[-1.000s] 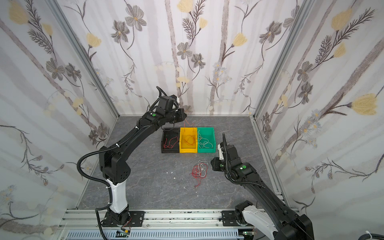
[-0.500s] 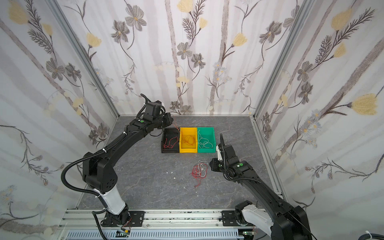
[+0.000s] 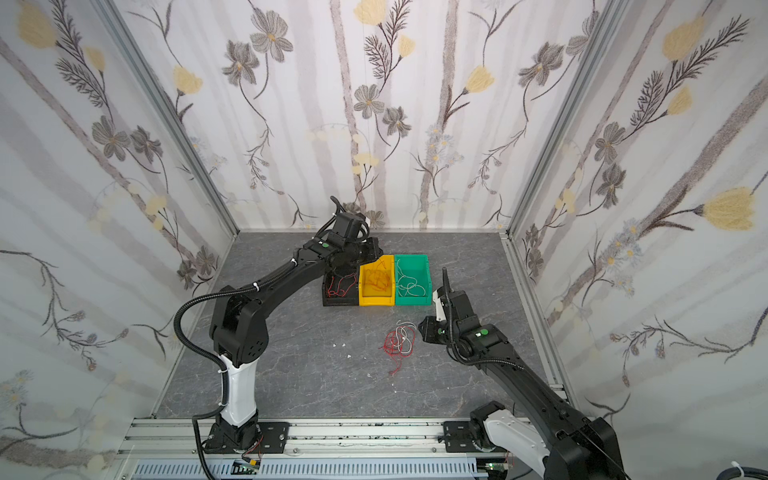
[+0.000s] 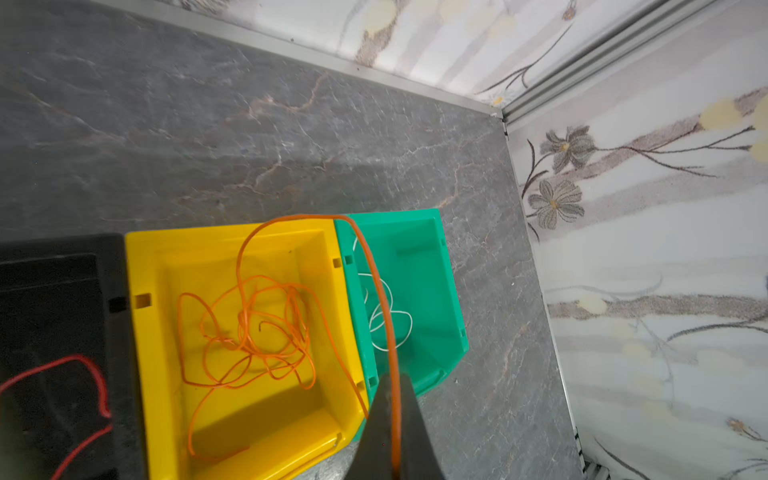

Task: Untangle the cables
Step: 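Lower the orange wire into the yellow bin with the left gripper, then open the left gripper to release the orange wire into the yellow bin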

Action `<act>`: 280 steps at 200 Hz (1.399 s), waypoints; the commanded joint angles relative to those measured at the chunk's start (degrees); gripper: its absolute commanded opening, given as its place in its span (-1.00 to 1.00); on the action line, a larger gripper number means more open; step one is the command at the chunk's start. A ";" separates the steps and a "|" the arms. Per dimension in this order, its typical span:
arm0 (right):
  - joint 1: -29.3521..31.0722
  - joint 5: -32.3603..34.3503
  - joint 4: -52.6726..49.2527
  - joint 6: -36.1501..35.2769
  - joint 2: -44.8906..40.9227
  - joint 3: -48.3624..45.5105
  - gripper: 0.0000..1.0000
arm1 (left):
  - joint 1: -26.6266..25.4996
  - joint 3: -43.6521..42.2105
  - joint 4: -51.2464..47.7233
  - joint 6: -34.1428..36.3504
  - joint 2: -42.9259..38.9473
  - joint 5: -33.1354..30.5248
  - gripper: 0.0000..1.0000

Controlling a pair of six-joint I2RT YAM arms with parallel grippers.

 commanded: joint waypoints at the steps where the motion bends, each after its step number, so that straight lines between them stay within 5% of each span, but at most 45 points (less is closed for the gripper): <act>1: -0.05 0.77 -0.74 0.03 -0.58 -0.26 -0.41 | -0.08 -1.24 3.35 -2.41 1.11 0.20 -1.00; 73: -0.23 0.26 0.96 0.30 0.62 -1.22 -0.42 | -0.47 0.01 -7.29 0.57 7.17 -6.32 -1.00; 183: -0.31 0.00 2.03 0.56 0.97 -1.91 -0.41 | -2.30 -10.67 -8.53 0.54 1.05 -10.45 -1.00; 240: -0.27 -0.36 1.58 0.61 0.47 -2.06 -0.42 | -2.28 0.13 -13.26 2.16 8.82 -12.60 -0.92; 280: -0.51 0.26 0.93 0.56 -0.30 -2.27 -0.41 | -2.21 7.56 -17.09 3.25 13.17 -13.25 -0.57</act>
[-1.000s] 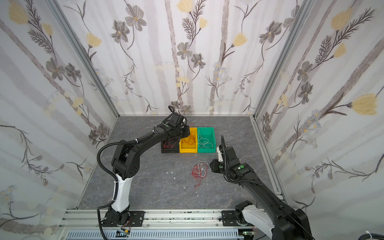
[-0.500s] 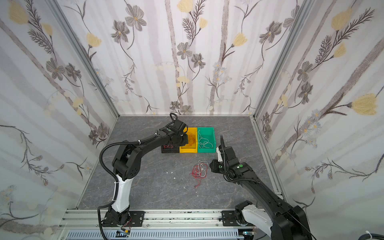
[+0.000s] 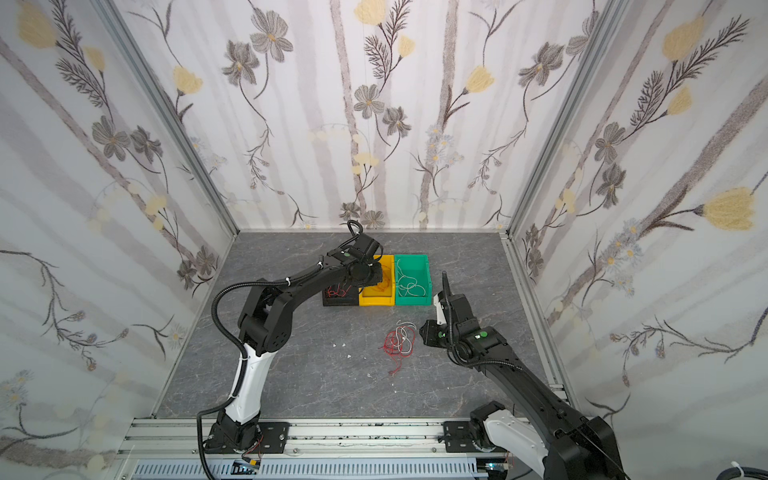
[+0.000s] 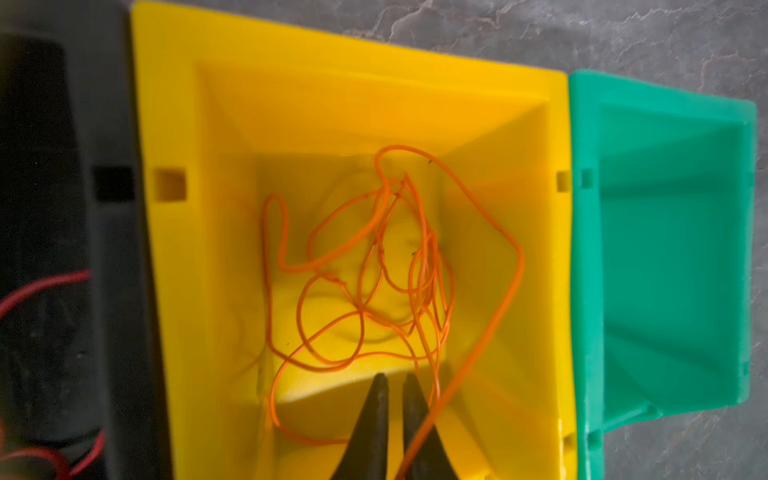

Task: Untangle the cables
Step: 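Open the left gripper to release the orange wire into the yellow bin, then move left gripper to the red tangle while right gripper descends onto it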

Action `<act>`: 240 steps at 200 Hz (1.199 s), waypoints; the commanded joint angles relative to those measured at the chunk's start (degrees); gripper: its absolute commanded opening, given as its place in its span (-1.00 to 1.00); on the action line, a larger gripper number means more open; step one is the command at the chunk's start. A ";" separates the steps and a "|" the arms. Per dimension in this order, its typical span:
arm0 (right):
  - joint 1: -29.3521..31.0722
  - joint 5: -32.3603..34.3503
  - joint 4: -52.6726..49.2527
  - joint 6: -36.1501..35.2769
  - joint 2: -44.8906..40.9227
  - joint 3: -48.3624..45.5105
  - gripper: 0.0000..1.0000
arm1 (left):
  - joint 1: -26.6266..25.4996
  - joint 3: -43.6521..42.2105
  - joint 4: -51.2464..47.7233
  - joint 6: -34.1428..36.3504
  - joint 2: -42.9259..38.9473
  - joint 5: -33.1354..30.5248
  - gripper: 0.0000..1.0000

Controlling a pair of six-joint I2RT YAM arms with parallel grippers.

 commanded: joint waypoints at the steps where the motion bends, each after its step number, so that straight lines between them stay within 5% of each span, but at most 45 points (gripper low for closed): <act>1: -0.12 0.28 0.45 0.19 -0.41 -0.20 -0.41 | 0.05 2.53 -3.88 1.15 1.36 -1.89 -0.56; 26: -0.18 0.28 0.52 0.11 -0.23 -0.13 -0.41 | 0.12 2.24 -4.95 1.24 0.30 -3.29 -0.09; 49: -0.18 0.04 0.69 0.01 0.30 0.05 -0.41 | 0.18 1.17 -5.08 2.06 -1.84 -3.88 0.13; 148: -0.10 -3.71 3.14 1.64 2.73 1.03 -0.39 | 0.13 -8.55 0.06 1.83 -16.03 2.97 0.21; 240: 4.94 -5.81 10.50 5.29 12.25 1.78 -0.28 | -2.04 -40.35 21.21 -0.66 -32.93 16.93 0.21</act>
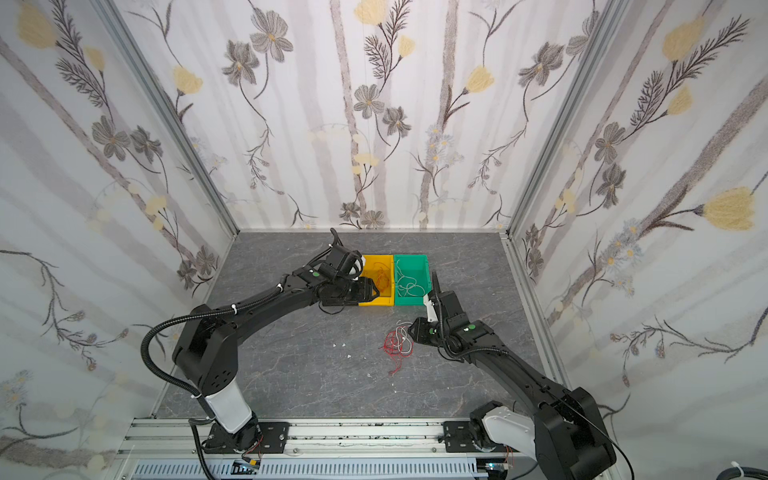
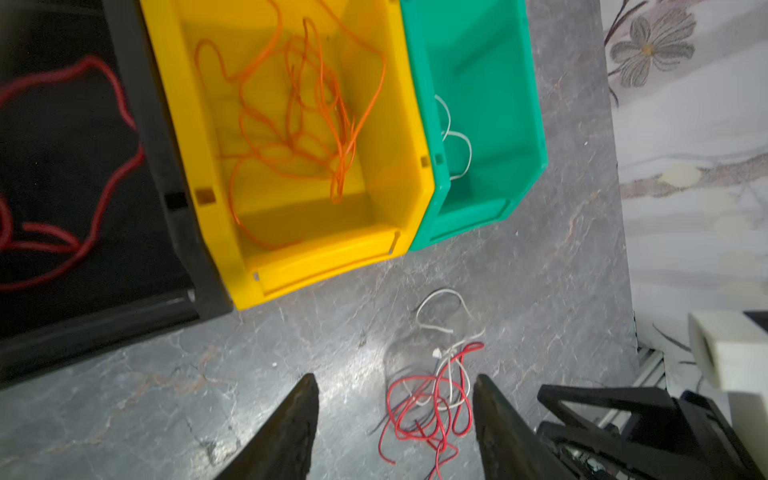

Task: Untangle the cables
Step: 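Move left gripper to the red tangle while right gripper descends onto it, then grasp the red wire with both grippers at separate points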

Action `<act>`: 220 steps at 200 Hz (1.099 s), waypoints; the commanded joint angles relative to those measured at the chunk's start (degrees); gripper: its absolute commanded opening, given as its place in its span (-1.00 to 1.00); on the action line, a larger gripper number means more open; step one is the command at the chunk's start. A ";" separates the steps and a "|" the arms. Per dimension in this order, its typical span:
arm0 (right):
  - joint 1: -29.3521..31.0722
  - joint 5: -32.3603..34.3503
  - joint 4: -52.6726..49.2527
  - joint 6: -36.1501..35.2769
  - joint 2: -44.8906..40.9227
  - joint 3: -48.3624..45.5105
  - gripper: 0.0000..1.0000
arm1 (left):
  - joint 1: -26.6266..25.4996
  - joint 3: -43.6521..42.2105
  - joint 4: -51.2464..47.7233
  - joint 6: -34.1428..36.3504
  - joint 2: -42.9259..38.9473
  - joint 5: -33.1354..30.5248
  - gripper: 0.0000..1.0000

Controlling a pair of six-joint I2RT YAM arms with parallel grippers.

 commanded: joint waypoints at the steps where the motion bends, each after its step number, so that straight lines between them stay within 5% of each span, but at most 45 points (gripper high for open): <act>1: 1.72 -0.70 3.62 1.20 3.00 0.92 -0.28 | -0.56 -6.07 10.19 -2.46 -3.04 5.14 0.21; 84: 4.72 0.91 7.00 1.54 12.91 0.65 -0.45 | -7.86 -21.83 28.22 -12.88 -2.58 9.34 0.20; 122: 5.78 1.61 7.75 1.90 14.13 0.10 -0.87 | -10.85 -20.41 29.58 -14.41 2.17 7.72 0.13; 165: 6.51 1.52 7.04 0.68 11.84 -0.16 -0.98 | -11.57 -18.90 27.72 -14.61 5.33 4.16 -0.05; 220: 6.95 2.71 4.91 0.06 8.19 -0.35 -1.00 | -11.86 -18.71 27.08 -14.96 6.84 3.06 -0.53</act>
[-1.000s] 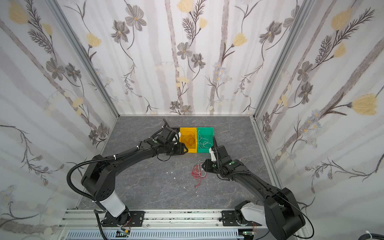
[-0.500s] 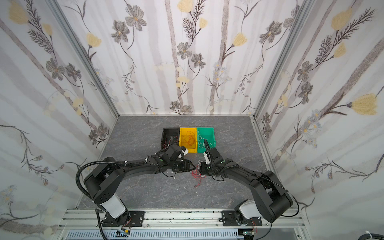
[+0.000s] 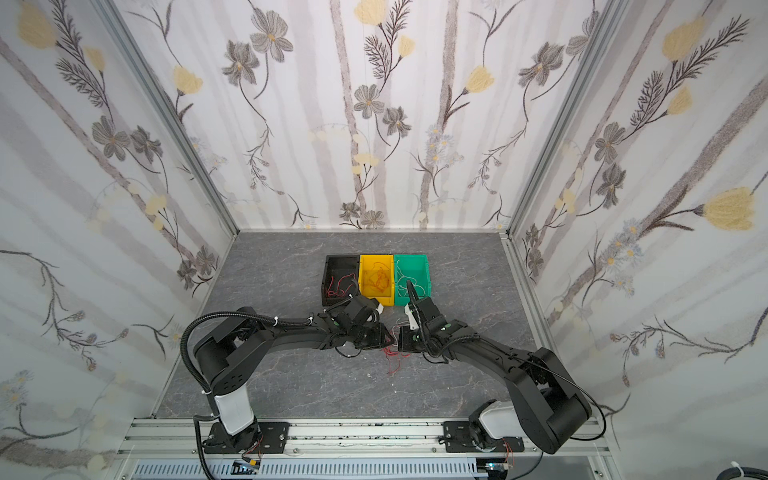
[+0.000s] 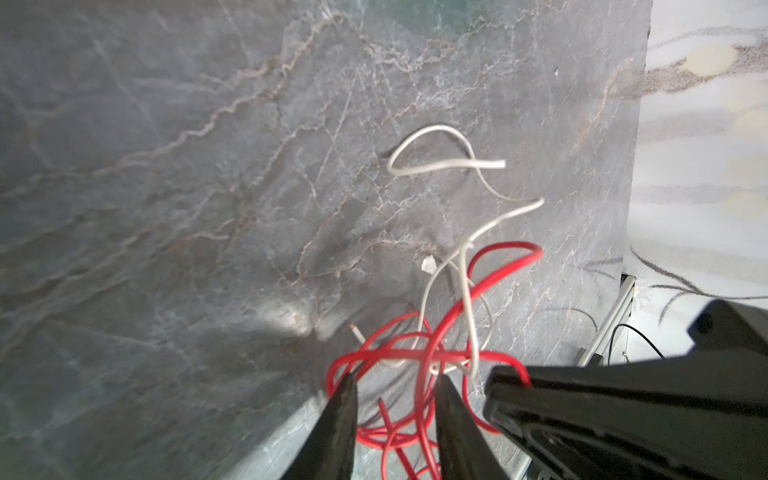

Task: Untangle the cables
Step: 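Grasp the red wire with both grippers at separate points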

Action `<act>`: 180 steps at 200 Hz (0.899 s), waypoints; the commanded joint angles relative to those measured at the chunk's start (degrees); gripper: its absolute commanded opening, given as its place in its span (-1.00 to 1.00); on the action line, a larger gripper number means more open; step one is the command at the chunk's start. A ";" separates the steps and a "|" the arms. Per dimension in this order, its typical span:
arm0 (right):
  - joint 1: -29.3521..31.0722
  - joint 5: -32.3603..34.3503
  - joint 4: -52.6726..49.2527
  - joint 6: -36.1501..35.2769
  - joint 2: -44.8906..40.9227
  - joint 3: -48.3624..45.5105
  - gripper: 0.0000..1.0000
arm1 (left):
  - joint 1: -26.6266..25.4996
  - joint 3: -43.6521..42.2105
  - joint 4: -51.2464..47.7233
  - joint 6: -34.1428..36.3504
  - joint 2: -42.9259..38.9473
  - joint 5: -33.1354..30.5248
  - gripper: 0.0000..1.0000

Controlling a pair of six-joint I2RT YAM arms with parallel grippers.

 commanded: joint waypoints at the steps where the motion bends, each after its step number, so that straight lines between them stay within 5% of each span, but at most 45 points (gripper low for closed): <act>1: 0.04 1.74 -0.87 -0.77 -1.84 0.02 -1.00 | 0.02 0.40 -0.22 -0.34 0.06 -2.05 -0.54; 72: -1.60 8.82 -10.00 -3.17 -11.39 0.91 -1.00 | 0.25 -0.96 -3.73 1.20 -1.75 -5.16 -0.94; 180: -6.79 20.71 -18.82 0.62 -13.70 -0.73 -0.99 | 2.91 -5.71 -3.99 1.15 -7.88 -6.20 -1.00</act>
